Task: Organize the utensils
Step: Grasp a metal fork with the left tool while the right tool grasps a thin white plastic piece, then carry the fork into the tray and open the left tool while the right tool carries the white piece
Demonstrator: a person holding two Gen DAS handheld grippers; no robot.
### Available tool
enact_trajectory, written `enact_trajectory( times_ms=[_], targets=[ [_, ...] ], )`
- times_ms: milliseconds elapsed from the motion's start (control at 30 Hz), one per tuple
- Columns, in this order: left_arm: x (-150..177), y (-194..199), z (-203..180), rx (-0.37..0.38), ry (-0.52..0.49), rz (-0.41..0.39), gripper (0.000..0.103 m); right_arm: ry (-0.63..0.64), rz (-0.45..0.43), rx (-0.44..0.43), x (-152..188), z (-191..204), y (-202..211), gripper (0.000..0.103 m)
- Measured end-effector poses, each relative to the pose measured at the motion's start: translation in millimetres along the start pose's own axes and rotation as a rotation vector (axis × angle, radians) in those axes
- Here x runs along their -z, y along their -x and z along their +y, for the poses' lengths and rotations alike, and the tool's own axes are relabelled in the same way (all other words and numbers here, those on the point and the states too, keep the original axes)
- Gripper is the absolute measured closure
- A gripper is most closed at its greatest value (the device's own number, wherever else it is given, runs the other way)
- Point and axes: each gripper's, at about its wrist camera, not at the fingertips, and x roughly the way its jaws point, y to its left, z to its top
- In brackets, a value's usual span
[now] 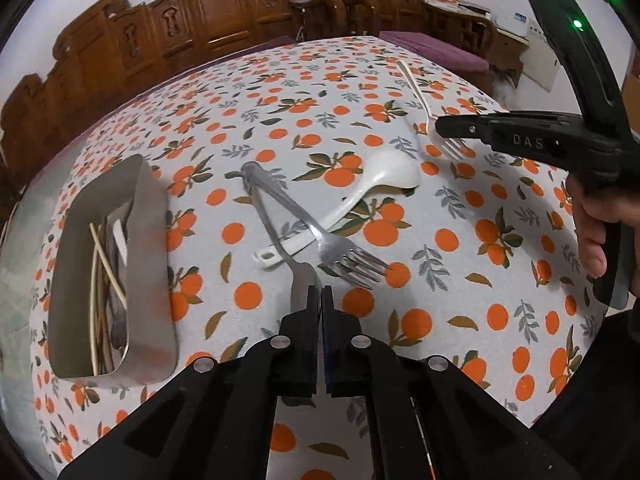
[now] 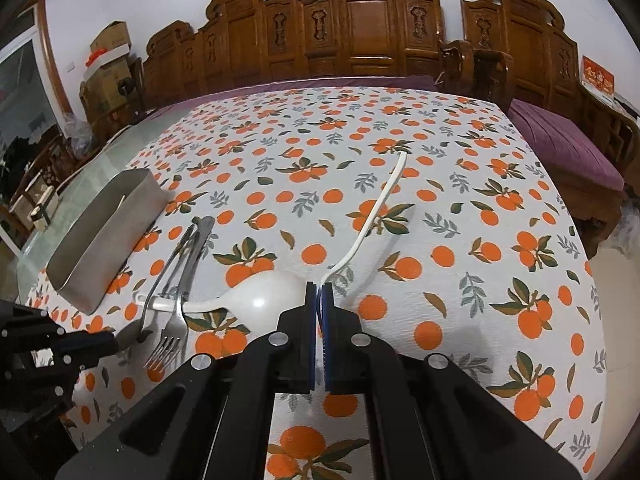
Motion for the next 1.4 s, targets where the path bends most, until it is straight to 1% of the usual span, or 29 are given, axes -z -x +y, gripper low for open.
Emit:
enact_trajectory(
  times_ms=[100, 233, 500, 667, 1200, 1400],
  targets=[
    [1, 3, 4, 0.002, -0.001, -0.018, 0.102, 0.019, 0.007, -0.005, 0, 5, -2, 0.1],
    [-1, 11, 11, 0.002, 0.02, -0.044, 0.103, 0.029, 0.01, -0.04, 0, 12, -2, 0.1],
    [-13, 43, 28, 0.036, 0.06, -0.133, 0.103, 0.062, 0.007, -0.097, -3, 36, 0, 0.1],
    [-21, 58, 37, 0.035, 0.065, -0.16, 0.103, 0.082, 0.012, -0.138, -3, 53, 0, 0.1],
    [-27, 71, 83, -0.026, 0.112, -0.18, 0.103, 0.152, 0.003, -0.21, -8, 103, 7, 0.1],
    [-25, 73, 100, -0.033, 0.119, -0.183, 0.103, 0.183, -0.01, -0.246, -10, 125, 13, 0.1]
  ],
)
